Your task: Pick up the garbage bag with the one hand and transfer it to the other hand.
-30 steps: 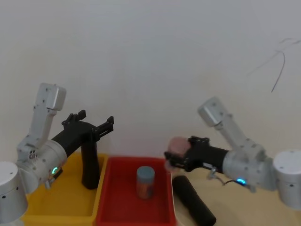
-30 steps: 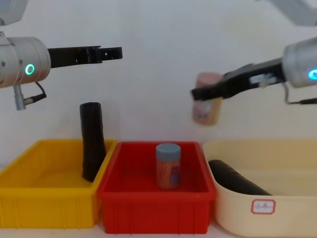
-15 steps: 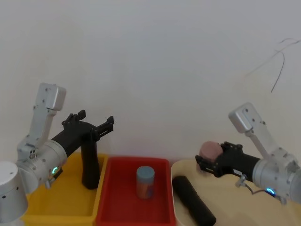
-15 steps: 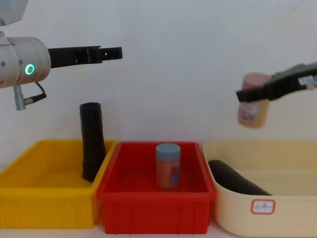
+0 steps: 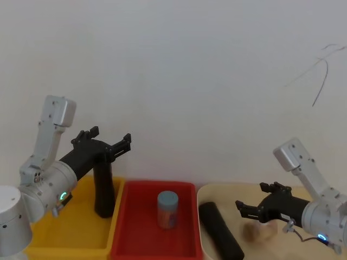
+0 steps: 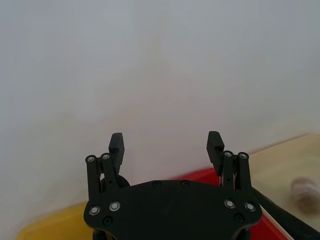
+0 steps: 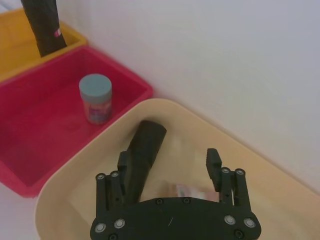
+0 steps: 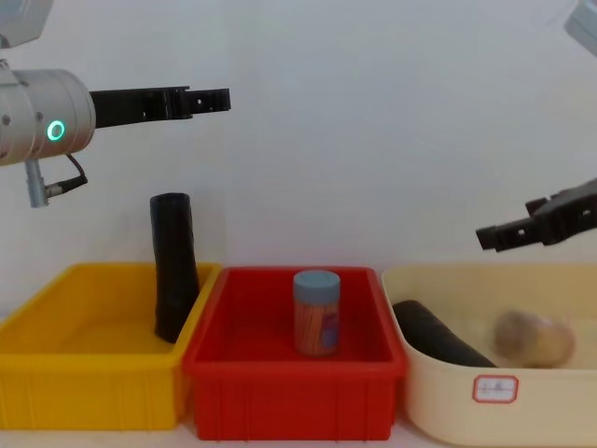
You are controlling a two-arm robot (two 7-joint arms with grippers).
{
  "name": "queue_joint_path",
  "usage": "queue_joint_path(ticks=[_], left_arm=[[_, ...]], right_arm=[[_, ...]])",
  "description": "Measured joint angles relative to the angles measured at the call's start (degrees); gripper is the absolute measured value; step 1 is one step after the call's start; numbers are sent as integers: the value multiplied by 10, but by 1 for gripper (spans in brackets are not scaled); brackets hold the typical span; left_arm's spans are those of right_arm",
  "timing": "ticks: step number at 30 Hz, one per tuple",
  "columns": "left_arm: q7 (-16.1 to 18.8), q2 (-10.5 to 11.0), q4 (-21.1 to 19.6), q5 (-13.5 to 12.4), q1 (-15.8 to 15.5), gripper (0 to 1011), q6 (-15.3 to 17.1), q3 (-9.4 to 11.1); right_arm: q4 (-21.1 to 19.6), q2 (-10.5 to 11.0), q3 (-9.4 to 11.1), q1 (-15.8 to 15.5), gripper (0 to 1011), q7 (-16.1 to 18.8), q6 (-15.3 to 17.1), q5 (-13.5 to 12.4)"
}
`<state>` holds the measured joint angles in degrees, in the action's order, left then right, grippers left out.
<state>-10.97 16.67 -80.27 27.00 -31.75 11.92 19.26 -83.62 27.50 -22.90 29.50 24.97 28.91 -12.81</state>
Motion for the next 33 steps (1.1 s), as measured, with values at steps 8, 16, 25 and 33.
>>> queue_joint_path(ticks=[8, 16, 25, 33], left_arm=[[0, 0, 0, 0, 0, 1000, 0, 0], [0, 0, 0, 0, 0, 1000, 0, 0], [0, 0, 0, 0, 0, 1000, 0, 0], [0, 0, 0, 0, 0, 1000, 0, 0]], right_arm=[[4, 2, 3, -6, 1001, 0, 2, 0], [-5, 0, 6, -13, 1001, -6, -6, 2], [-32, -12, 17, -29, 1001, -33, -41, 11], [-56, -39, 34, -52, 1001, -71, -90, 15]])
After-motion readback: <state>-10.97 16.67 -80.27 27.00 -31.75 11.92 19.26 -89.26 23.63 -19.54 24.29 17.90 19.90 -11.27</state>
